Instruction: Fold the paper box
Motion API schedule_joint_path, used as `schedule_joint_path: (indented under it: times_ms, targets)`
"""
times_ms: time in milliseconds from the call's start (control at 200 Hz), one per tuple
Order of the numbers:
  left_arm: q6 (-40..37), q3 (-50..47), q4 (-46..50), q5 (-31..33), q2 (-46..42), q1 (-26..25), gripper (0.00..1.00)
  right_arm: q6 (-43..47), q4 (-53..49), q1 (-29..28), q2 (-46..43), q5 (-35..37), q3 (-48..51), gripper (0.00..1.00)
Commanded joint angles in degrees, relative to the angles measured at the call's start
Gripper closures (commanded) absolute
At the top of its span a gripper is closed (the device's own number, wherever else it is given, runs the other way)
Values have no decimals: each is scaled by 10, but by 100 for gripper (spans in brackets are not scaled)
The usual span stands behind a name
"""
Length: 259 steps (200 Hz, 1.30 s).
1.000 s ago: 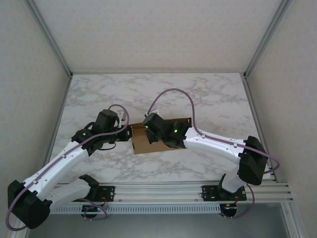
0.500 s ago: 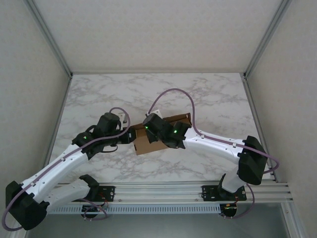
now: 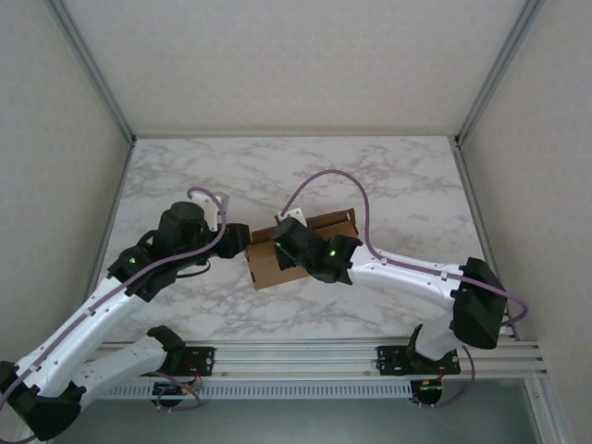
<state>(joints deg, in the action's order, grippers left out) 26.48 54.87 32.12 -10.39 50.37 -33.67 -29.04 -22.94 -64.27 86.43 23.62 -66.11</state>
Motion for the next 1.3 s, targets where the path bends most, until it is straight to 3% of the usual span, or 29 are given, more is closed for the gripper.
schedule_joint_path:
  times_ms: [0, 190, 391, 506, 611, 711, 921, 1071, 1292]
  targets:
    - [-23, 25, -18, 70, 23, 3, 57, -12, -31, -6, 0, -1, 19, 99]
    - [-40, -6, -38, 91, 33, 21, 58, 9, -38, -7, -26, -14, 14, 88]
    - [-90, -9, -36, 58, 2, 20, 58, 130, -54, -1, -153, -40, 18, 62]
    - [-124, -17, -31, -8, -12, 21, 60, 188, -101, 19, -203, -60, 12, 48]
    - [-122, -20, -14, -46, 3, 20, 66, 239, -148, 50, -233, -105, 18, 48]
    - [-120, -28, -7, -78, 14, 21, 66, 230, -183, 129, -249, -121, 18, 49]
    - [-114, -21, 8, -34, 23, 20, 67, 243, -184, 266, -249, -178, 28, 51]
    - [-98, -11, 31, -23, 46, 20, 70, 239, -170, 302, -233, -217, 39, 51]
    - [-100, -11, 44, -6, 62, 20, 73, 236, -158, 326, -205, -216, 37, 51]
